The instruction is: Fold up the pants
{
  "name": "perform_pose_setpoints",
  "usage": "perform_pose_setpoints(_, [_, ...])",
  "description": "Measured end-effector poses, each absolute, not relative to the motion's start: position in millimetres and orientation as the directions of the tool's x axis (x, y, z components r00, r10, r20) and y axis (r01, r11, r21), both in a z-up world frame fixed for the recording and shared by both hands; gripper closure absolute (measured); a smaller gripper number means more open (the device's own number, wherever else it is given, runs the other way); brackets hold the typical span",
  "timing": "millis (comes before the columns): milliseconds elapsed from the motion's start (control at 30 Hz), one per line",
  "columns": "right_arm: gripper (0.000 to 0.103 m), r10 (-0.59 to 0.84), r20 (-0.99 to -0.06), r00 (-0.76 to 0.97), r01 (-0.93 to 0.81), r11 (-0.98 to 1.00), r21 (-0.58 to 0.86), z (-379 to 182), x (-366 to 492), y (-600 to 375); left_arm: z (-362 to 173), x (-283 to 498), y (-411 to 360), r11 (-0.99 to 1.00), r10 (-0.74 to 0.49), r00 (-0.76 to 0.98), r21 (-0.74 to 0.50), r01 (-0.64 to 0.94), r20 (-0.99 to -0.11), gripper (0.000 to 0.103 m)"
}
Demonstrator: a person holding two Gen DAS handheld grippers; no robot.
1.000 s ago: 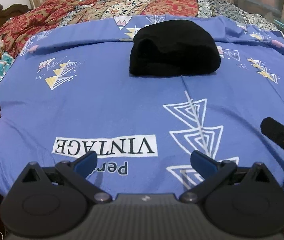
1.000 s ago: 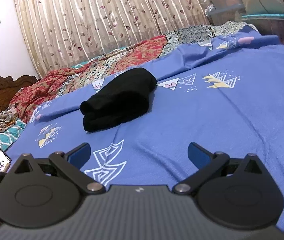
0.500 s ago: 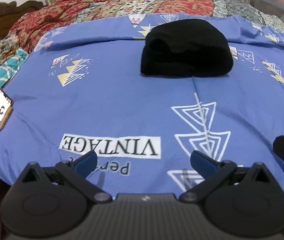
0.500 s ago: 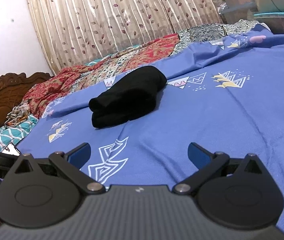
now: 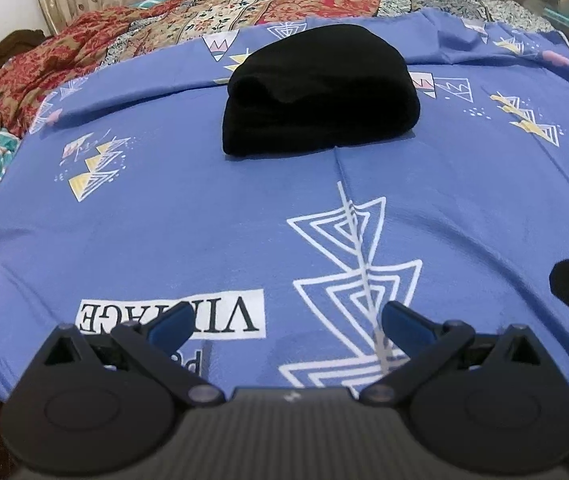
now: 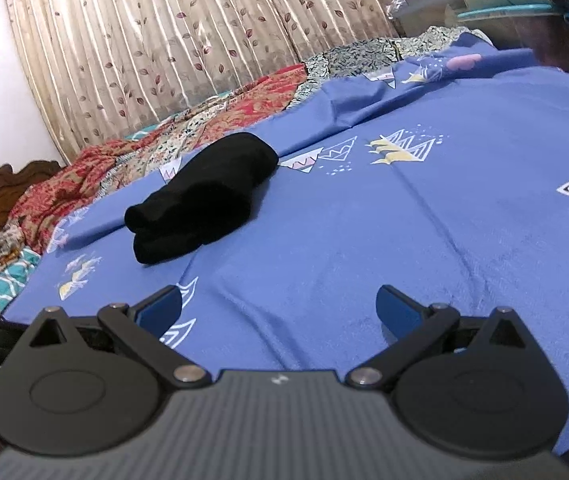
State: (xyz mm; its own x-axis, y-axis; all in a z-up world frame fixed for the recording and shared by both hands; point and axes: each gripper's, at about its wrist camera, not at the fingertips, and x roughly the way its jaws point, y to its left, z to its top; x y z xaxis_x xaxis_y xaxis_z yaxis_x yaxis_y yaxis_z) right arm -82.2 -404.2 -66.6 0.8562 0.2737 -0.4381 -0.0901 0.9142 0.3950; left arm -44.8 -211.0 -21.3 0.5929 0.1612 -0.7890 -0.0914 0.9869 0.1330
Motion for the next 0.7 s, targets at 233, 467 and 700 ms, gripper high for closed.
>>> perform_pose_setpoints(233, [0.0, 0.259, -0.463, 0.847, -0.112, 0.94, 0.321, -61.4, -79.4, -385.2, -25.8, -44.7, -185.4, 0.99, 0.134, 0.597, 0.083, -0.111, -0.791, 0.0])
perform_pose_setpoints(467, [0.0, 0.28, -0.521, 0.806, -0.156, 0.95, 0.27, -52.4, -75.9, -364.8, -18.8, -52.1, -169.6, 0.995, 0.1, 0.666, 0.054, -0.089, -0.739, 0.0])
perform_pose_setpoints(700, [0.0, 0.287, -0.545, 0.788, -0.136, 0.944, 0.301, -24.1, -65.9, -365.1, -0.6, -56.9, -162.1, 0.997, 0.075, 0.734, 0.036, -0.068, -0.675, 0.0])
